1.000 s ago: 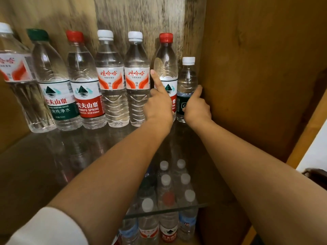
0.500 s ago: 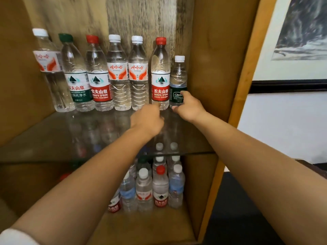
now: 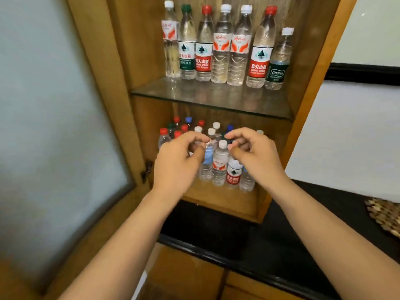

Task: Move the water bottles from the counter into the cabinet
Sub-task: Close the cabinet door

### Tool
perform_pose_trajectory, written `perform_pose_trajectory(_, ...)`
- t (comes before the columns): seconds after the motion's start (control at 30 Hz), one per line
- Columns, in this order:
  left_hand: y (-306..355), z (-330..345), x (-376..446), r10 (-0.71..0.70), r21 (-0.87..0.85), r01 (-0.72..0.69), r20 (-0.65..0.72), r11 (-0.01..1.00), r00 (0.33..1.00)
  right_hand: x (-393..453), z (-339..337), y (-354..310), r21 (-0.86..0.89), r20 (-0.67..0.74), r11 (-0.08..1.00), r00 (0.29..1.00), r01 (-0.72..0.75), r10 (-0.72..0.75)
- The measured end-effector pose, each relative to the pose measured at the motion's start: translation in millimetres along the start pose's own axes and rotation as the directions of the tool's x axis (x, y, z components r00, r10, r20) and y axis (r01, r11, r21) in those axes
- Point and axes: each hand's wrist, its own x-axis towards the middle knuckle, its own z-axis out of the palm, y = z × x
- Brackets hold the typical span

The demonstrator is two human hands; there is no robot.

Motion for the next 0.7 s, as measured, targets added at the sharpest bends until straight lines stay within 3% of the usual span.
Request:
perform_pose_trajectory(0.17, -9, -48, -66, -0.139, -0.062, 0.133, -0.104, 0.989, 0.985, -45, 60, -33, 0.118, 0.157, 0.992, 0.985, 0.052, -0.071)
perform_pose_trajectory(0.27, -18, -83, -100, -0.179, -0.034, 0.176, -0.235, 0.984, 0.955, -70, 101, -49, 0.202, 0.248, 0.978, 0.963, 0.055, -0.106)
perform_pose_trajectory(0.33, -21, -107, -118, -0.151, 0.027, 0.170, -0.337, 0.985, 0.929, -85, 127, -57, 0.236, 0.315, 0.971, 0.941, 0.046, -0.121)
perform_pose_trajectory(0.43, -23, -151, -143, 0.002, 0.150, 0.087, -0.515, 0.985, 0.857, -108, 168, -76, 0.289, 0.393, 0.957, 0.908, 0.030, -0.147)
perform_pose_trajectory(0.57, -39, -208, -159, 0.220, 0.323, 0.031, -0.710, 0.946, 0.669, -132, 214, -110, 0.327, 0.427, 0.945, 0.889, 0.019, -0.166)
perform_pose_trajectory(0.63, -53, -235, -160, 0.173, 0.299, 0.097, -0.756, 0.949, 0.632, -142, 234, -131, 0.362, 0.454, 0.932, 0.873, 0.001, -0.177)
perform_pose_trajectory(0.7, -63, -255, -158, 0.068, 0.223, 0.151, -0.743, 0.963, 0.665, -150, 252, -149, 0.388, 0.472, 0.922, 0.860, -0.006, -0.193)
